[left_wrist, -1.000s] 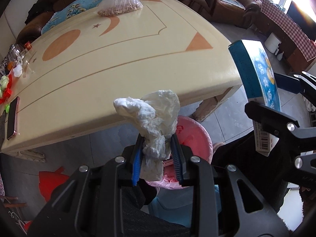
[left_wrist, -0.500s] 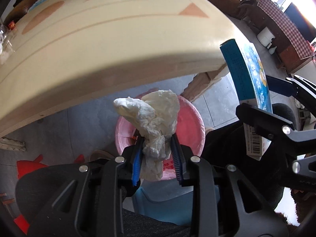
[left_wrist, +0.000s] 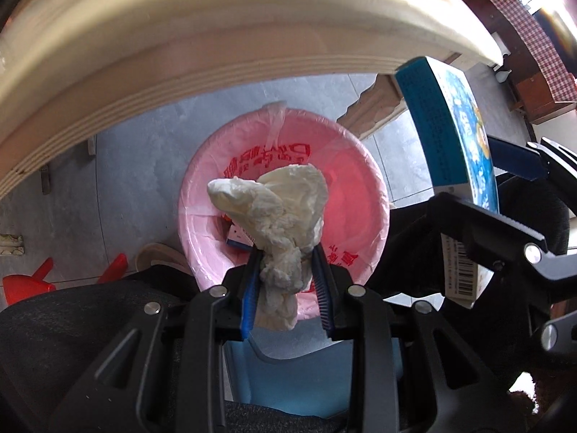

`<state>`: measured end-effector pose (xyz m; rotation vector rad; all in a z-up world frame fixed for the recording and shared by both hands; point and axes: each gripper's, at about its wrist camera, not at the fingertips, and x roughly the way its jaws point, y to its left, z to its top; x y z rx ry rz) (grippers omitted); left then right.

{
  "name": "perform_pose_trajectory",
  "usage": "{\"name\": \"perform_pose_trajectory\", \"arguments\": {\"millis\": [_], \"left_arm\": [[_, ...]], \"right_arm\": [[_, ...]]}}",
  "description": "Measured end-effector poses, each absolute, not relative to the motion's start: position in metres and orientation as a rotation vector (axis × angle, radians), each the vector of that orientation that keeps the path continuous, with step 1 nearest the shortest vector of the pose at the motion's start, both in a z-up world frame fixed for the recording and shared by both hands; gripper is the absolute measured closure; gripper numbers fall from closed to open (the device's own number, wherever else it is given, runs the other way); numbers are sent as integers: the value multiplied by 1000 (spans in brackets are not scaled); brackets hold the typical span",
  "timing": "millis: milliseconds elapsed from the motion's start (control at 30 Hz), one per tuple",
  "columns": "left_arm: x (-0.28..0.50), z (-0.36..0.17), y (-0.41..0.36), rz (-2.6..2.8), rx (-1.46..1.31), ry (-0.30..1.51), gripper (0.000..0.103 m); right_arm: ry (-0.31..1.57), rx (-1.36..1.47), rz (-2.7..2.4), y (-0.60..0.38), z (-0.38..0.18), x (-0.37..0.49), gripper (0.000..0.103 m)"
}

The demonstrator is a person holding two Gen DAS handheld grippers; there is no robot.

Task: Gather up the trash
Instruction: 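Lift and carry the tissues and medicine box with both tools over the pink bin, then open both tools to drop the tissues and medicine box into the bin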

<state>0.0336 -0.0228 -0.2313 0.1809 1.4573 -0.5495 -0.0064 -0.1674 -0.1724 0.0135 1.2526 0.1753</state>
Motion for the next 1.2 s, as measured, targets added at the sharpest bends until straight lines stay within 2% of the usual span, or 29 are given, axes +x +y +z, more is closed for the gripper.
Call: {"name": "perform_pose_trajectory", "arguments": {"millis": [700, 1100, 1167, 1200], "left_arm": [[60, -320, -27, -473, 201, 1650, 75], [69, -344, -28, -454, 183, 1714, 75], [70, -345, -28, -457, 175, 1715, 72], [70, -345, -27, -455, 172, 1716, 65]], "right_arm": [[1414, 38, 177, -173, -267, 26, 39], [1492, 58, 204, -175, -306, 37, 38], [1492, 62, 203, -176, -308, 37, 38], [1492, 62, 201, -176, -309, 37, 38]]}}
